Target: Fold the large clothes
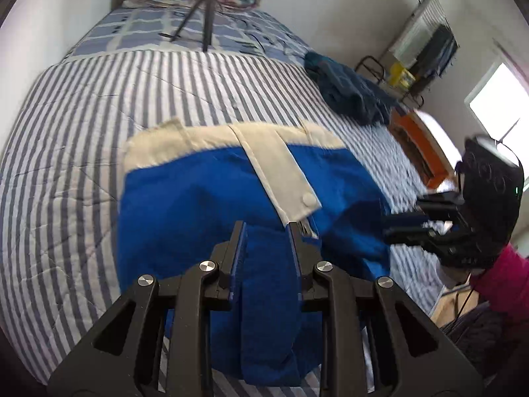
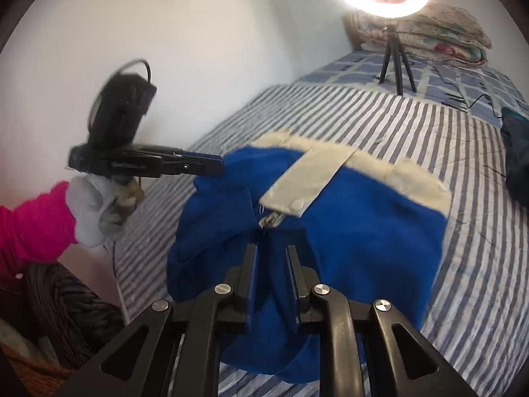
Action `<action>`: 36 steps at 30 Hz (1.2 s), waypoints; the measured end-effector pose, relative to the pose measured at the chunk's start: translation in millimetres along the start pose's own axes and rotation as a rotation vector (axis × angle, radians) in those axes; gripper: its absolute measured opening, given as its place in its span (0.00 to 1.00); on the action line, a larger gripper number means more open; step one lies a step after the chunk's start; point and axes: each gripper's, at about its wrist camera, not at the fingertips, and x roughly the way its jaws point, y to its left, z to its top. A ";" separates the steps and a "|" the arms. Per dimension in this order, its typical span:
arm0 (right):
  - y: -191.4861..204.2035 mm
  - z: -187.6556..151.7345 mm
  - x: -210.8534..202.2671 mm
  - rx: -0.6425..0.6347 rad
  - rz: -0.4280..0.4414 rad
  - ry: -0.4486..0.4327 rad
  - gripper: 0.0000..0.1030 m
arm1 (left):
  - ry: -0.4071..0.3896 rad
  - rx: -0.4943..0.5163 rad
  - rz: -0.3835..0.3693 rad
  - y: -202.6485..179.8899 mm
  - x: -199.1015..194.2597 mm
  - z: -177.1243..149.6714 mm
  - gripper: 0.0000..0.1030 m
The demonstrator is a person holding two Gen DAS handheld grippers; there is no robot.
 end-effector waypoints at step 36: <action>-96.4 -56.9 -21.2 0.303 -0.092 0.094 0.25 | 0.001 -0.310 -0.019 128.7 -3.9 -30.0 0.42</action>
